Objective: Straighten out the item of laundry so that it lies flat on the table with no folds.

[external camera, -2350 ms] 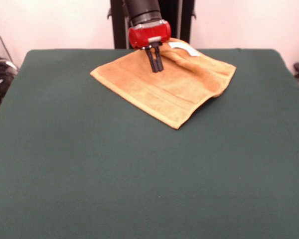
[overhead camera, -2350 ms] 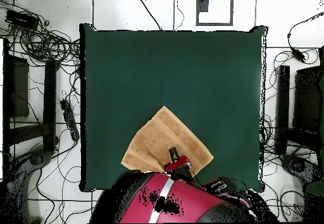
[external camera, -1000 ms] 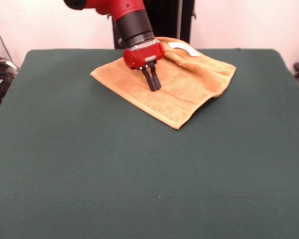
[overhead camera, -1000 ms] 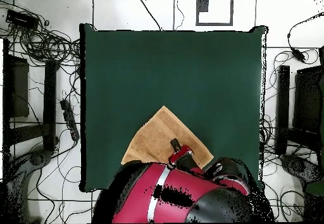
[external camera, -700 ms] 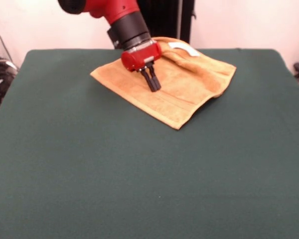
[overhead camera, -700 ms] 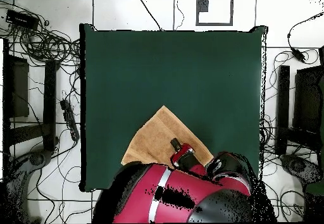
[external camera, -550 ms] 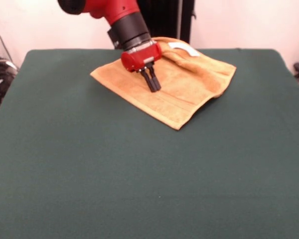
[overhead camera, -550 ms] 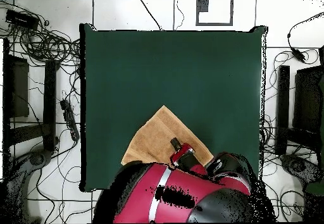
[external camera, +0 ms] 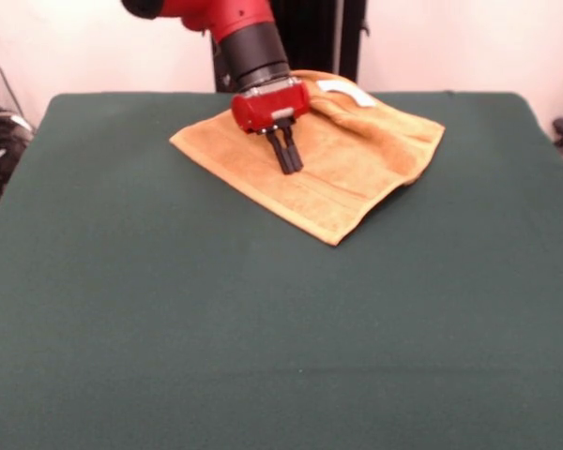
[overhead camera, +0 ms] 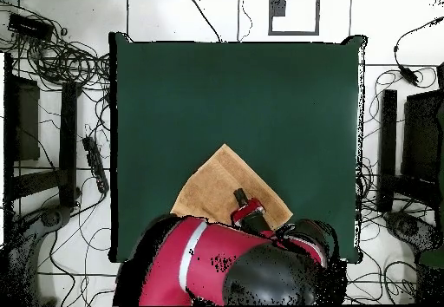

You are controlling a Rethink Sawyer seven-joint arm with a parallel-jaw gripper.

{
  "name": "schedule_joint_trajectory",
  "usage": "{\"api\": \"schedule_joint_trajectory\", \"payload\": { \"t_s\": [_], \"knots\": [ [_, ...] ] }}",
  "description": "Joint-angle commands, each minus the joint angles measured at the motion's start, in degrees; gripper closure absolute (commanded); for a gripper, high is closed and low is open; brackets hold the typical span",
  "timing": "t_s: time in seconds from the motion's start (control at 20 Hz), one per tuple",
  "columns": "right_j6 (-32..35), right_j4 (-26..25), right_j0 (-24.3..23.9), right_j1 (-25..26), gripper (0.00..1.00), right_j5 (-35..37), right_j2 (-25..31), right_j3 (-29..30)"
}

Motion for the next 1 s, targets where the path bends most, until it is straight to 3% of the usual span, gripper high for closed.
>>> {"api": "schedule_joint_trajectory", "payload": {
  "t_s": [0.05, 0.35, 0.8, 1.0],
  "knots": [
    [-5.48, 21.06, 2.28, 12.94, 1.00, 17.71, 3.12, -16.64],
    [-5.75, 25.68, 3.33, 16.55, 1.00, 17.27, 0.35, -20.61],
    [-0.15, 21.09, 2.75, 18.01, 1.00, 14.98, -0.35, -24.55],
    [-0.98, 22.73, 2.23, 18.50, 1.00, 11.30, -0.60, -24.98]
  ]
}}
